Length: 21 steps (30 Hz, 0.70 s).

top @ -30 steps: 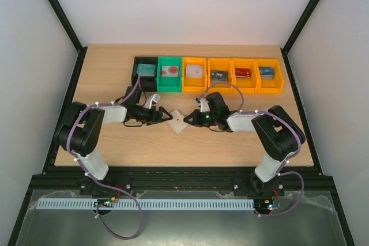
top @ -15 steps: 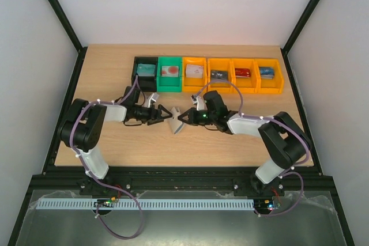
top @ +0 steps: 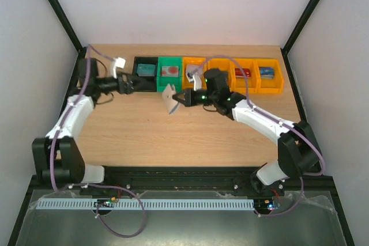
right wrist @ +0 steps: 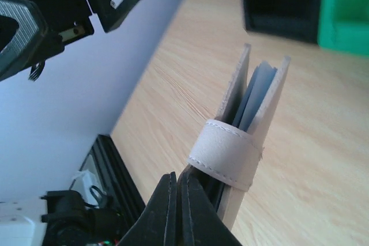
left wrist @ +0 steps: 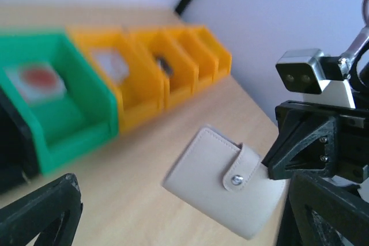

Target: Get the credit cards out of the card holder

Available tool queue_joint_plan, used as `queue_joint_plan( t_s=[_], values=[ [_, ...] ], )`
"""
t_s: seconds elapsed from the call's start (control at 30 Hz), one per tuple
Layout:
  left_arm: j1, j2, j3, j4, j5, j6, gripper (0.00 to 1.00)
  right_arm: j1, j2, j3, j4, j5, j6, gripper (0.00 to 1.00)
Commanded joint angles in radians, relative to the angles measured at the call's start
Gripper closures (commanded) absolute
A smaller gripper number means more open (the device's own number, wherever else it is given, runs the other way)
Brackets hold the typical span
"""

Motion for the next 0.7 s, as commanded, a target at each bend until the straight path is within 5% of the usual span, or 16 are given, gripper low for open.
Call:
queue_joint_plan(
  t_s=[0.0,0.1,0.43,0.67],
  values=[
    [0.07,-0.113,0.217,-0.37,0.128,0.34,0.0,0.006,-0.113,0.235,-0.121,-0.037,-0.158,0.98],
    [0.042,-0.144,0.298,-0.408,0.183,0.285,0.0,0.006,-0.161,0.273,-0.068,-0.049,-0.173,0.98],
    [-0.168,-0.192,0.415,-0.088,0.196,-0.225,0.01,0.006,-0.257,0.242,0.39,-0.206,0.005,0.98],
    [-0.268,-0.149,0.481,-0.005,0.192,-0.261,0.02,0.008,-0.272,0.214,0.4,-0.214,0.024,0.98]
  ],
)
